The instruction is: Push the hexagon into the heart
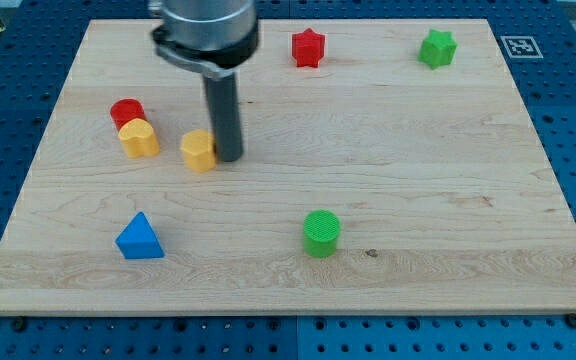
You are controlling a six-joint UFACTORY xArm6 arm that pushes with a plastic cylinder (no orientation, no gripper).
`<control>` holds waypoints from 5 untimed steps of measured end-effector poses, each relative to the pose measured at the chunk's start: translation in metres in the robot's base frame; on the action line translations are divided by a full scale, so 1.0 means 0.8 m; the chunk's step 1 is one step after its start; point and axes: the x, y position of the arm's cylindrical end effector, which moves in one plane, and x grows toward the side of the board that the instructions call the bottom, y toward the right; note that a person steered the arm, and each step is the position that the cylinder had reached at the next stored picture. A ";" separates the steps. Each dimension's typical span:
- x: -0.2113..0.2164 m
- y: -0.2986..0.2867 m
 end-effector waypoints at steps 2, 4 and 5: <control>0.002 0.050; 0.053 0.029; 0.036 0.004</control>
